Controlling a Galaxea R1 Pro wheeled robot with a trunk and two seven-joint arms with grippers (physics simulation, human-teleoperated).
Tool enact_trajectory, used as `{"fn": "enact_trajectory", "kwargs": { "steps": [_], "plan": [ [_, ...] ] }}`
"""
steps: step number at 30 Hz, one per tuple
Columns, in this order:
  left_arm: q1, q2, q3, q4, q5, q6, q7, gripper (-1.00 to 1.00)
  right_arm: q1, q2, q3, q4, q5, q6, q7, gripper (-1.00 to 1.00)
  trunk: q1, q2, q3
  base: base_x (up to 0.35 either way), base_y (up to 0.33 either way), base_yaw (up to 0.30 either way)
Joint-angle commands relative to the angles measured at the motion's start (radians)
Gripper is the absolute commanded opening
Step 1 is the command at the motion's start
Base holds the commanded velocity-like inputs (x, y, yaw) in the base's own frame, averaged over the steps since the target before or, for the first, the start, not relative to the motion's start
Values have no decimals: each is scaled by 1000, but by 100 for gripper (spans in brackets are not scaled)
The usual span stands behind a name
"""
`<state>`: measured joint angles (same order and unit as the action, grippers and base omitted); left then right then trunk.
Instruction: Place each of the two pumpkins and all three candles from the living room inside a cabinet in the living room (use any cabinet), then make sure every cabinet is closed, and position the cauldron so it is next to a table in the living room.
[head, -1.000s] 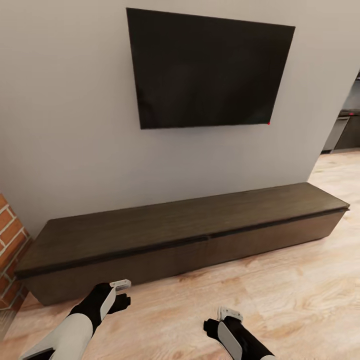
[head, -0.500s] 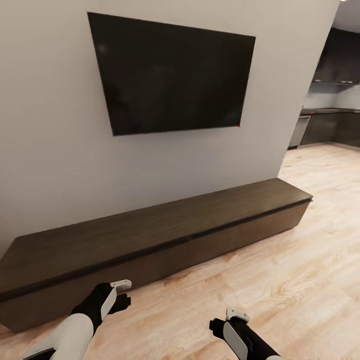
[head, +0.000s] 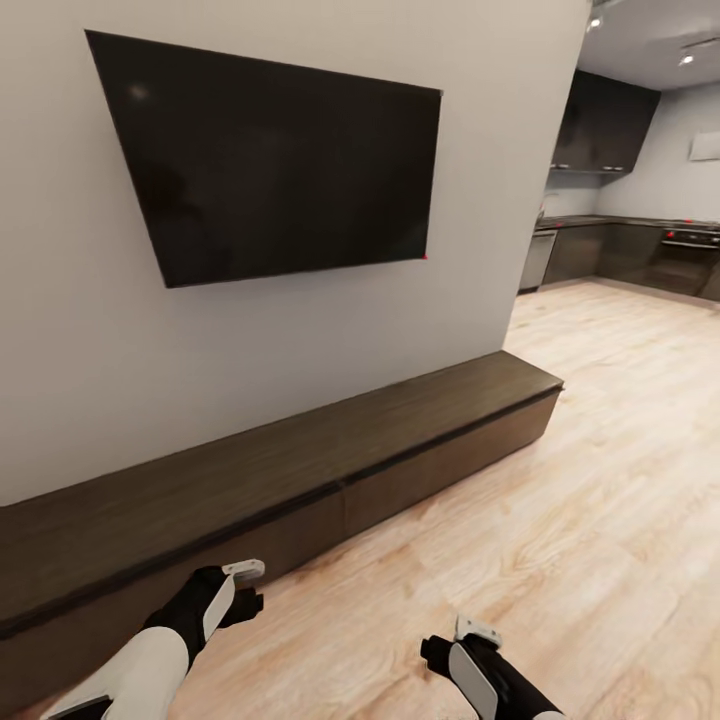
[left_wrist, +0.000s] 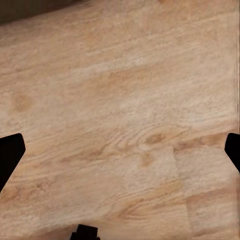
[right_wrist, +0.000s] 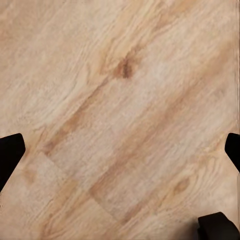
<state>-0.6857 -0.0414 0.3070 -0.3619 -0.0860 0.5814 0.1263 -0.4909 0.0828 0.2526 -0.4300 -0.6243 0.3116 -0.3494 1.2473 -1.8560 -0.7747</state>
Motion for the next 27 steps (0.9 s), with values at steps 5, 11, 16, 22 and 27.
{"fn": "enact_trajectory", "kwargs": {
  "steps": [5,11,16,22,27],
  "plan": [
    [0,0,0,0,0,0,0,100,0,1,-15,0,-2,-2,1,100,-19,35,16,0,0,-289],
    [0,1,-2,0,0,0,-1,100,0,2,-27,0,-3,-2,1,100,-42,77,36,0,0,-289],
    [0,1,-3,0,0,0,0,100,0,2,-73,0,-3,-1,1,100,-61,112,54,0,0,-286],
    [0,2,-3,0,0,0,1,100,0,1,-104,0,-3,0,4,100,-84,154,78,0,0,-265],
    [0,2,-3,0,0,0,1,100,0,0,-119,0,-2,0,4,100,-104,189,99,0,0,-249]
  ]
}}
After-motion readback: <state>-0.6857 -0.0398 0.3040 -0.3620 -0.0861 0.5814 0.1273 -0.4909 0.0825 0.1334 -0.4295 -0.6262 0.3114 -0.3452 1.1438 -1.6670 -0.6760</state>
